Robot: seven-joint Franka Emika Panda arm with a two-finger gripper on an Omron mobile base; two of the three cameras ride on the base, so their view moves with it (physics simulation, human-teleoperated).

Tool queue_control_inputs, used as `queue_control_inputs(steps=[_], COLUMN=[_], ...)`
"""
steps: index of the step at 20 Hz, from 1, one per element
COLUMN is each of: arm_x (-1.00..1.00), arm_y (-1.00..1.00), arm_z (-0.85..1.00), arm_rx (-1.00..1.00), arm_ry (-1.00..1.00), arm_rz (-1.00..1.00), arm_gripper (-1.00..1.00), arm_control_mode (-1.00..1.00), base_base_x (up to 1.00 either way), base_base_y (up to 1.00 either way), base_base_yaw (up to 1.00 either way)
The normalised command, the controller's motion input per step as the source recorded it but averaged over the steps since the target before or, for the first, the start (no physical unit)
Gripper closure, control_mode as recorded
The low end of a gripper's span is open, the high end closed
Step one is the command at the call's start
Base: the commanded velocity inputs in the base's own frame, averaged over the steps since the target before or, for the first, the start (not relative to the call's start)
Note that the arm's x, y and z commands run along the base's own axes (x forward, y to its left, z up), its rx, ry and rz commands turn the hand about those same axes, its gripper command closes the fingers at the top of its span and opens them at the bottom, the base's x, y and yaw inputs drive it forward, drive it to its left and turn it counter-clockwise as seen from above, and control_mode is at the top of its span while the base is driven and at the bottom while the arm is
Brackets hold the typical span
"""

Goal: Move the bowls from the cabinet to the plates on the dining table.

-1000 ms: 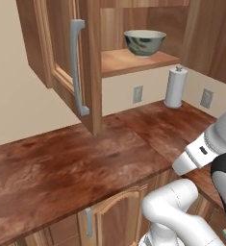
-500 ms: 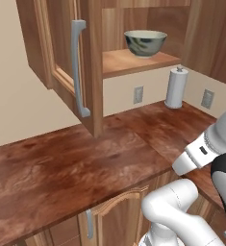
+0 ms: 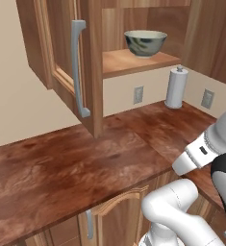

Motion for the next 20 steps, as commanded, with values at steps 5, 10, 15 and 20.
queue_control_inputs(steps=[5,10,15,20], arm_x=[0.01,-0.01,-0.01,0.00], arm_y=[0.00,-0.01,-0.06,-0.07], arm_z=[0.00,0.28,0.43,0.36], arm_rx=[0.00,0.00,-0.01,-0.05], arm_ry=[0.00,-0.04,-0.06,-0.03], arm_rz=[0.00,0.00,0.00,0.00], arm_gripper=[-1.00,-1.00,-1.00,-1.00], arm_control_mode=[-1.00,-1.00,-1.00,-1.00], base_base_x=[0.00,0.00,0.00,0.00], base_base_y=[0.00,0.00,0.00,0.00], base_base_yaw=[0.00,0.00,0.00,0.00])
